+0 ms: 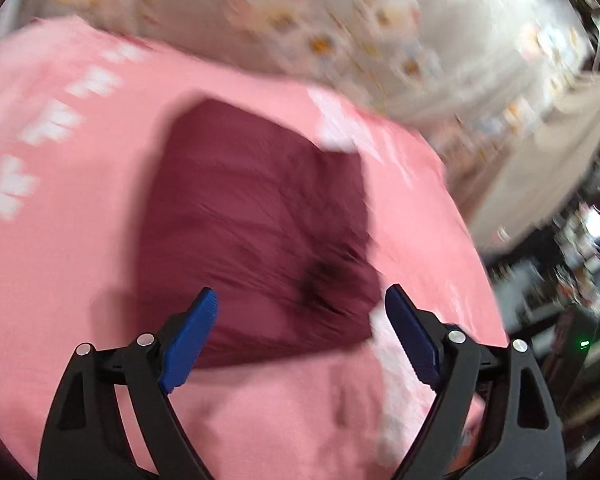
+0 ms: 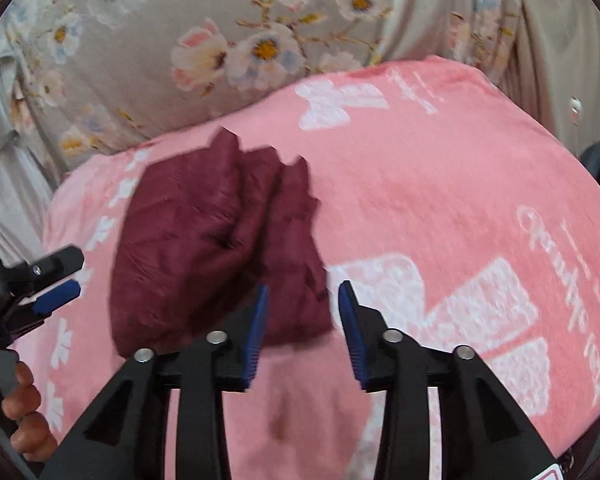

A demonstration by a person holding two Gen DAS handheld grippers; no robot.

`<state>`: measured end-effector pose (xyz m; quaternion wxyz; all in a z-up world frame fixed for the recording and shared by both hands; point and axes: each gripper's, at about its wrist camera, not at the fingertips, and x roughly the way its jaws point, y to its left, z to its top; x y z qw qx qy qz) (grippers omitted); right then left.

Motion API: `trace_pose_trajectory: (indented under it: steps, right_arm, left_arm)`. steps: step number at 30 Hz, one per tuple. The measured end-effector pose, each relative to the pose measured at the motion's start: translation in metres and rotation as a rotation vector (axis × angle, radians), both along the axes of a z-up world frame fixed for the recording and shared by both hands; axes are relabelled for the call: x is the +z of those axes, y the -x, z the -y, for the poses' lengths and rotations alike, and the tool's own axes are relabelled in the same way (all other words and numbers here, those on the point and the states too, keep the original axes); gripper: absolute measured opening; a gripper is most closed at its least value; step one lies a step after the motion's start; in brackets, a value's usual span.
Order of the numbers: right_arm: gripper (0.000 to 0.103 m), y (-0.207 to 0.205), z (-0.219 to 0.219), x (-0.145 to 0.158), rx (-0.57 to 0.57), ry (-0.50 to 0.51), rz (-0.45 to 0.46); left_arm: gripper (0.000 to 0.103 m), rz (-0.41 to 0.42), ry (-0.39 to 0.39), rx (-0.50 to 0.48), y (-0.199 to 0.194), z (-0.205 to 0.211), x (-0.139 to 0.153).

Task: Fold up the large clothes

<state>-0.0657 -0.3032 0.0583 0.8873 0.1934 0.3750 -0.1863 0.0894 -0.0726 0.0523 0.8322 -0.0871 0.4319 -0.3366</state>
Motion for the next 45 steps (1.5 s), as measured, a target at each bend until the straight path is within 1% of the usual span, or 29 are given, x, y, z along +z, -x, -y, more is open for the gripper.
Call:
trace_pose_trajectory:
  steps: [2, 3, 4, 5, 6, 8, 12, 13, 15, 16, 19, 22, 29, 32, 36, 39, 42, 44, 45]
  right_arm:
    - [0.046, -0.019, -0.004, 0.005, 0.046, -0.023, 0.026]
    - [0.047, -0.028, -0.006, 0.005, 0.060, -0.028, 0.028]
    - [0.047, -0.038, -0.009, 0.004, 0.074, -0.029, 0.026]
    - [0.047, -0.047, -0.011, 0.002, 0.086, -0.028, 0.022]
    - [0.047, -0.058, -0.015, 0.000, 0.097, -0.032, 0.014]
    - [0.047, -0.073, -0.020, -0.006, 0.118, -0.051, 0.007]
    - [0.046, -0.091, -0.022, -0.021, 0.117, -0.041, -0.026]
    - [0.042, -0.094, -0.020, -0.025, 0.114, -0.049, -0.035]
    - [0.020, -0.093, -0.016, -0.031, 0.115, -0.066, -0.041]
    - [0.013, -0.091, -0.014, -0.033, 0.112, -0.067, -0.043]
    - [0.006, -0.084, -0.004, -0.037, 0.093, -0.068, -0.047]
    - [0.004, -0.078, 0.002, -0.044, 0.073, -0.059, -0.061]
    - [0.003, -0.064, 0.024, -0.077, 0.006, -0.079, -0.116]
    - [0.002, -0.061, 0.032, -0.095, -0.002, -0.098, -0.141]
    - [0.001, -0.061, 0.036, -0.113, 0.001, -0.110, -0.151]
    - [0.001, -0.063, 0.036, -0.117, 0.012, -0.101, -0.150]
    - [0.002, -0.064, 0.039, -0.112, 0.017, -0.113, -0.156]
    - [0.006, -0.061, 0.043, -0.098, 0.003, -0.122, -0.150]
    - [0.010, -0.059, 0.045, -0.090, -0.004, -0.115, -0.138]
  left_arm:
    - [0.083, 0.064, -0.161, 0.131, -0.012, -0.015, -0.005]
    - [0.081, 0.078, -0.224, 0.168, -0.018, -0.018, -0.012]
    - [0.079, 0.075, -0.254, 0.182, -0.021, -0.019, -0.018]
    - [0.075, 0.062, -0.281, 0.192, -0.024, -0.020, -0.027]
    - [0.074, 0.051, -0.308, 0.198, -0.026, -0.019, -0.035]
    - [0.074, 0.036, -0.336, 0.194, -0.028, -0.019, -0.047]
    - [0.074, 0.038, -0.369, 0.186, -0.027, -0.007, -0.057]
    - [0.074, 0.041, -0.378, 0.183, -0.028, -0.008, -0.060]
    - [0.074, 0.045, -0.398, 0.178, -0.032, 0.004, -0.062]
    - [0.074, 0.048, -0.406, 0.174, -0.031, 0.006, -0.064]
    - [0.074, 0.054, -0.424, 0.165, -0.031, 0.011, -0.066]
    - [0.075, 0.051, -0.432, 0.155, -0.031, 0.017, -0.070]
    - [0.076, 0.063, -0.448, 0.119, -0.027, 0.032, -0.077]
    - [0.076, 0.070, -0.458, 0.096, -0.024, 0.040, -0.082]
    - [0.076, 0.083, -0.479, 0.072, -0.023, 0.050, -0.091]
    - [0.078, 0.084, -0.501, 0.064, -0.024, 0.055, -0.098]
    - [0.079, 0.075, -0.511, 0.065, -0.028, 0.056, -0.097]
    - [0.078, 0.073, -0.513, 0.061, -0.030, 0.055, -0.090]
    - [0.078, 0.078, -0.510, 0.066, -0.032, 0.054, -0.083]
